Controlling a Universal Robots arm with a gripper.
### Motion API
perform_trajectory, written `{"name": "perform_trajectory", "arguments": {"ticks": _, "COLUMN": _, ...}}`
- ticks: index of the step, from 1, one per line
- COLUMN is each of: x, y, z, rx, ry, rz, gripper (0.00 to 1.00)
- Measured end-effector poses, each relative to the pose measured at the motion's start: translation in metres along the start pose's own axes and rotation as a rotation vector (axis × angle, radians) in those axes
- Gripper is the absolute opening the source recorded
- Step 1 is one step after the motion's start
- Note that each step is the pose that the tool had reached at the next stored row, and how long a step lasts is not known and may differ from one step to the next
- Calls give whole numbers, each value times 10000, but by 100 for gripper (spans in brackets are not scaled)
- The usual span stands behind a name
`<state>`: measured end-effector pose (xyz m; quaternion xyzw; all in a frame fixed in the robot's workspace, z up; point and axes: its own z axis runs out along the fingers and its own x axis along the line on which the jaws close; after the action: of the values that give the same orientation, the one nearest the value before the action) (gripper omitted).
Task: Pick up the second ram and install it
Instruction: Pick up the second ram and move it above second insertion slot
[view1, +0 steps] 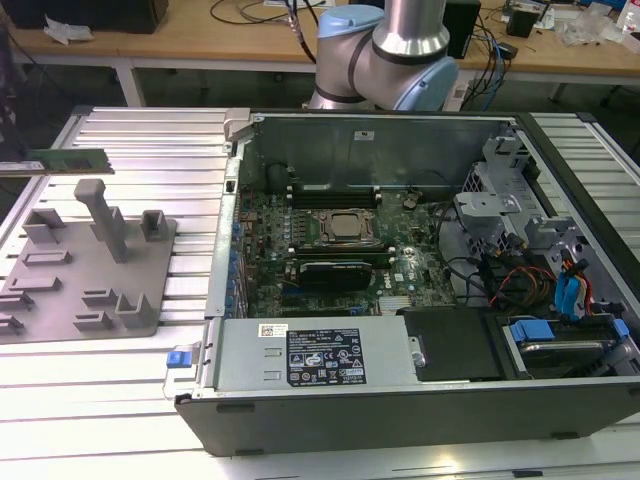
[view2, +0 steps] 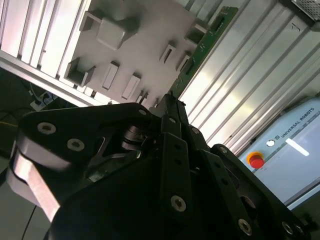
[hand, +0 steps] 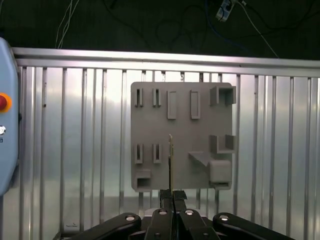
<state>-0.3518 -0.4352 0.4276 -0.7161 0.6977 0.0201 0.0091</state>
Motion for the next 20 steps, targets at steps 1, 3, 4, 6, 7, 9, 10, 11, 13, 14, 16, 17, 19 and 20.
{"name": "perform_trajectory", "arguments": {"ticks": 1, "x": 1, "y": -56, "z": 0, "rx": 2, "ry": -1, "rz": 0, "gripper": 9}}
{"name": "perform_trajectory", "arguments": {"ticks": 3, "x": 5, "y": -187, "z": -3, "rx": 0, "ry": 0, "rz": -2, "gripper": 9}}
{"name": "perform_trajectory", "arguments": {"ticks": 4, "x": 7, "y": -253, "z": -3, "rx": 1, "ry": -1, "rz": -1, "gripper": 9}}
{"name": "perform_trajectory", "arguments": {"ticks": 6, "x": 10, "y": -373, "z": -6, "rx": 1, "ry": 0, "rz": -1, "gripper": 9}}
{"name": "perform_trajectory", "arguments": {"ticks": 7, "x": 11, "y": -414, "z": -6, "rx": 1, "ry": 0, "rz": -1, "gripper": 9}}
{"name": "perform_trajectory", "arguments": {"ticks": 9, "x": 13, "y": -489, "z": -7, "rx": 1, "ry": -1, "rz": 0, "gripper": 9}}
{"name": "perform_trajectory", "arguments": {"ticks": 10, "x": 13, "y": -519, "z": -8, "rx": 1, "ry": -1, "rz": 0, "gripper": 9}}
{"name": "perform_trajectory", "arguments": {"ticks": 11, "x": 15, "y": -574, "z": -9, "rx": 1, "ry": -1, "rz": 0, "gripper": 9}}
{"name": "perform_trajectory", "arguments": {"ticks": 13, "x": 17, "y": -659, "z": -10, "rx": 1, "ry": 0, "rz": -2, "gripper": 9}}
{"name": "perform_trajectory", "arguments": {"ticks": 14, "x": 18, "y": -688, "z": -10, "rx": 1, "ry": 0, "rz": -2, "gripper": 9}}
{"name": "perform_trajectory", "arguments": {"ticks": 16, "x": 20, "y": -795, "z": -12, "rx": 1, "ry": 0, "rz": 0, "gripper": 9}}
{"name": "perform_trajectory", "arguments": {"ticks": 17, "x": 21, "y": -829, "z": -13, "rx": 1, "ry": 0, "rz": 0, "gripper": 9}}
{"name": "perform_trajectory", "arguments": {"ticks": 19, "x": 23, "y": -894, "z": -14, "rx": 1, "ry": 0, "rz": -1, "gripper": 9}}
{"name": "perform_trajectory", "arguments": {"ticks": 20, "x": 24, "y": -921, "z": -14, "rx": 1, "ry": -1, "rz": -1, "gripper": 9}}
